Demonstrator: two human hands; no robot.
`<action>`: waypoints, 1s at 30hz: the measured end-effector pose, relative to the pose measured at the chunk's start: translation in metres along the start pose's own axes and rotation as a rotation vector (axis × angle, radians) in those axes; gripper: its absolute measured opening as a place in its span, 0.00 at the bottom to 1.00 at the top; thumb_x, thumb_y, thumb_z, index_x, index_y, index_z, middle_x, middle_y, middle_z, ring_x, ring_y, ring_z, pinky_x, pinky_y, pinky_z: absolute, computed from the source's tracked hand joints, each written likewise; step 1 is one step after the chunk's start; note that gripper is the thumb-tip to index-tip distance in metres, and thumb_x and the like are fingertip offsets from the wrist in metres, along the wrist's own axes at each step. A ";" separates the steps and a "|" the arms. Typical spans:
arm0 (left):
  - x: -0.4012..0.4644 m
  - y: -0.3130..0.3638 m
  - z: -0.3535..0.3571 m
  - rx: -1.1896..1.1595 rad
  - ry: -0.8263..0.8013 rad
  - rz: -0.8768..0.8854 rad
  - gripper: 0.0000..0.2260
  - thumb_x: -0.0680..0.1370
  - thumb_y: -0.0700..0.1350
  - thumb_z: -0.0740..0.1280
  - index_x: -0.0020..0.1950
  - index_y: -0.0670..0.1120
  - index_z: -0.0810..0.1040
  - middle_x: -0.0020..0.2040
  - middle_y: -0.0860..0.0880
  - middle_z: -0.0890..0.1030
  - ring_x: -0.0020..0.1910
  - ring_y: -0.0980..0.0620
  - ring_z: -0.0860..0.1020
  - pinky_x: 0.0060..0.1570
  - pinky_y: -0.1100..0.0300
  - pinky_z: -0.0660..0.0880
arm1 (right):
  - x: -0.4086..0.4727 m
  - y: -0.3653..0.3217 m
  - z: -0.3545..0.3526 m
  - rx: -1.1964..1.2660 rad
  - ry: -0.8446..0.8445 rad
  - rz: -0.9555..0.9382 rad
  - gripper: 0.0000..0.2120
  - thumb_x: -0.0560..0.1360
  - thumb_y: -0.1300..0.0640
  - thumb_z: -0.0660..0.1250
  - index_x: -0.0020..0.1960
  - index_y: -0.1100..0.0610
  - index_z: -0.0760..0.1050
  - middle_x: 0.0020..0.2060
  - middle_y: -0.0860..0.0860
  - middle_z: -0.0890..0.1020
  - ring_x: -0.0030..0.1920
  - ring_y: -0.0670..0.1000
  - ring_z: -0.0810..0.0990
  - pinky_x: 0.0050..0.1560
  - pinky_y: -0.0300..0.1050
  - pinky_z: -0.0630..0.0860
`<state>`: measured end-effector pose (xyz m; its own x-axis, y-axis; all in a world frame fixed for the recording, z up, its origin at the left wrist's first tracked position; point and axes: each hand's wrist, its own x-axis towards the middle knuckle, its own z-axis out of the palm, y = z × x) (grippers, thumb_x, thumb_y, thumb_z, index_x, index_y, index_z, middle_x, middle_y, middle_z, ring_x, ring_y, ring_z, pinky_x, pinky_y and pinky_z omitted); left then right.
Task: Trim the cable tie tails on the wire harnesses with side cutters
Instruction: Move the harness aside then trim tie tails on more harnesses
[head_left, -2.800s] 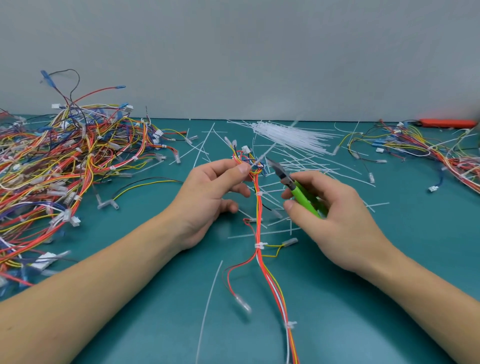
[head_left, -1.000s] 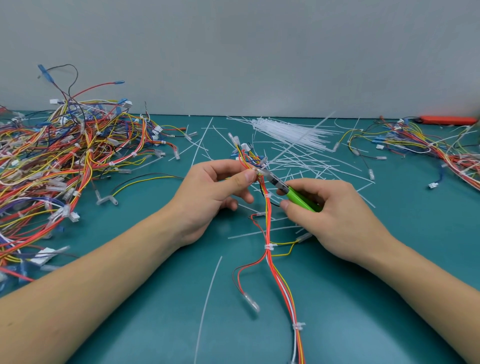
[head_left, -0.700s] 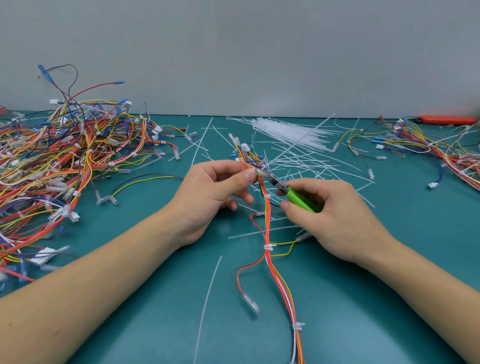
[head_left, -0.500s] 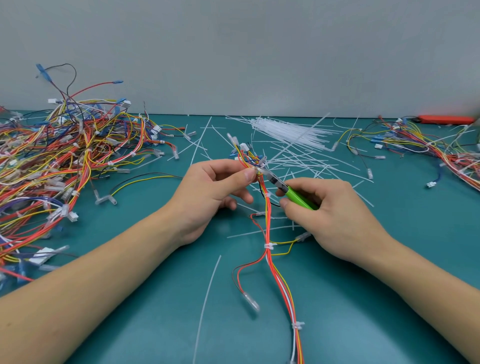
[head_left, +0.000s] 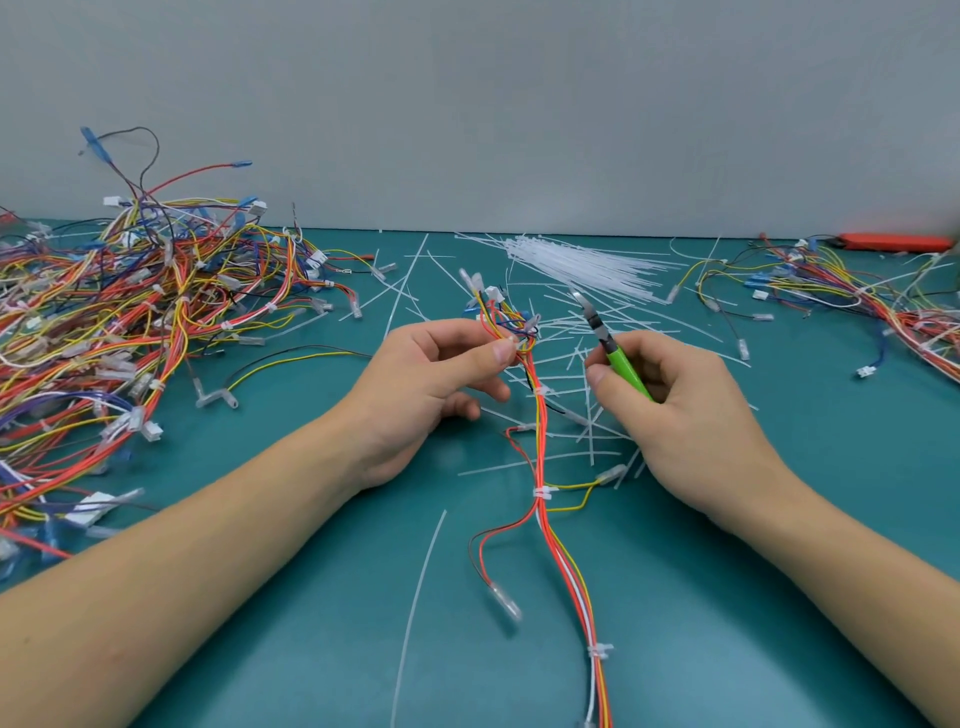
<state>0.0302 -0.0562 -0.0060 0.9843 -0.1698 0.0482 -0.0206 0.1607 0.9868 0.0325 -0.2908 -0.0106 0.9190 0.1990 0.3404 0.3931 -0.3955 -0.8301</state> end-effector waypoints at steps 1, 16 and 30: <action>0.000 0.000 0.000 0.002 -0.003 -0.001 0.04 0.73 0.47 0.75 0.46 0.48 0.86 0.46 0.47 0.83 0.38 0.51 0.81 0.32 0.64 0.73 | 0.000 0.000 0.000 0.005 0.004 0.003 0.03 0.79 0.55 0.71 0.47 0.47 0.80 0.38 0.53 0.81 0.36 0.49 0.76 0.41 0.49 0.76; -0.002 -0.002 0.002 0.215 -0.130 0.052 0.04 0.72 0.43 0.74 0.45 0.50 0.88 0.47 0.47 0.87 0.51 0.40 0.84 0.36 0.64 0.76 | -0.003 -0.008 0.000 0.157 0.008 0.099 0.08 0.80 0.60 0.70 0.52 0.48 0.81 0.49 0.48 0.86 0.45 0.52 0.88 0.50 0.58 0.83; 0.001 -0.009 0.003 0.393 0.039 -0.002 0.06 0.78 0.35 0.70 0.50 0.41 0.87 0.43 0.45 0.87 0.34 0.48 0.79 0.37 0.58 0.78 | 0.005 -0.012 -0.005 0.492 0.002 0.189 0.11 0.80 0.65 0.67 0.60 0.56 0.81 0.54 0.52 0.88 0.57 0.53 0.87 0.53 0.50 0.78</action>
<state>0.0312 -0.0613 -0.0146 0.9901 -0.1316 0.0478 -0.0768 -0.2256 0.9712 0.0325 -0.2900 0.0031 0.9727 0.1628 0.1652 0.1602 0.0431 -0.9861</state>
